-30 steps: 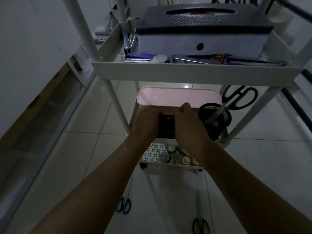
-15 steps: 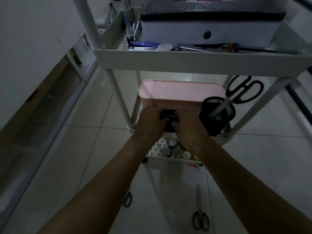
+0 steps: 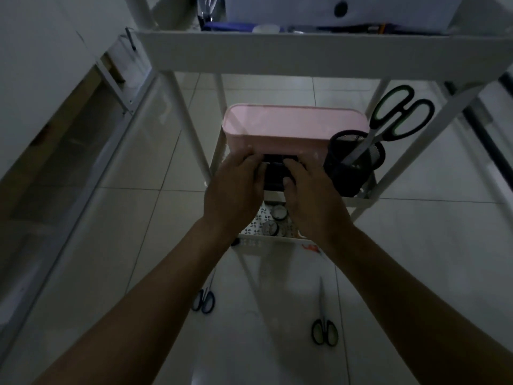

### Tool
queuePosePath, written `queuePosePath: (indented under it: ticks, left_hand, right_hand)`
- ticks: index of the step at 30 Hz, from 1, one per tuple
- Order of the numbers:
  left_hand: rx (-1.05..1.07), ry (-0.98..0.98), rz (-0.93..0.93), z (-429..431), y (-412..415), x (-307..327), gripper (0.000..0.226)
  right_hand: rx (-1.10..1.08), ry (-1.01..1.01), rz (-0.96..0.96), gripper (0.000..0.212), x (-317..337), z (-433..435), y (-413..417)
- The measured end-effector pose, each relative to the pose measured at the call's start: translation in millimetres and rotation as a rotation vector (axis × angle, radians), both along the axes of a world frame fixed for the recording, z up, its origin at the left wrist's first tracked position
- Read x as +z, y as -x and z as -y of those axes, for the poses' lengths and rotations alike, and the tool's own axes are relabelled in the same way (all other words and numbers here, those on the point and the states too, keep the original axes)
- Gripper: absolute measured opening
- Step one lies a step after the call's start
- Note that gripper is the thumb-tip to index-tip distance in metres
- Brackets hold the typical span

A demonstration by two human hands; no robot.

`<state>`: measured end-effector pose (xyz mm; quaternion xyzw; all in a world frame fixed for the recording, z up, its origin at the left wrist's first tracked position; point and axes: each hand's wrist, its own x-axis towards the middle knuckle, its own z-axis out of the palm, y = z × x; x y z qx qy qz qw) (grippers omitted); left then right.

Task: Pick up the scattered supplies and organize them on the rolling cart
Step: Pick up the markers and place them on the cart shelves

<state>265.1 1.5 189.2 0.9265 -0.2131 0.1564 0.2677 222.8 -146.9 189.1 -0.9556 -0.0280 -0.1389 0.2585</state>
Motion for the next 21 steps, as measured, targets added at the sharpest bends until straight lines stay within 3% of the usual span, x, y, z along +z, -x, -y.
queuePosePath:
  ticks: [3, 5, 8, 13, 17, 21]
  left_hand:
    - [-0.056, 0.045, 0.171, -6.1, 39.2, -5.6, 0.022]
    - [-0.123, 0.019, 0.123, -12.3, 62.9, -28.6, 0.019]
    - [-0.133, -0.026, -0.116, -22.5, 95.8, -76.3, 0.02]
    - [0.076, -0.111, -0.508, -52.6, 143.3, -165.2, 0.027]
    - [0.199, -0.264, -0.634, -80.6, 171.7, -222.5, 0.039]
    - [0.292, -0.323, -0.765, -99.4, 177.8, -256.8, 0.052]
  right_hand:
    - [-0.022, 0.014, 0.235, 0.029, -6.3, 2.0, 29.5]
    - [-0.074, 0.062, 0.21, 0.029, -25.9, 5.2, 49.3]
    - [-0.179, 0.018, -0.004, 0.026, -63.9, 8.2, 85.3]
    - [-0.286, -0.101, -0.394, 0.027, -153.8, 26.4, 149.3]
    - [-0.357, -0.115, -0.684, 0.034, -212.6, 33.9, 201.2]
    - [-0.394, -0.06, -0.809, 0.047, -248.9, 30.0, 227.0]
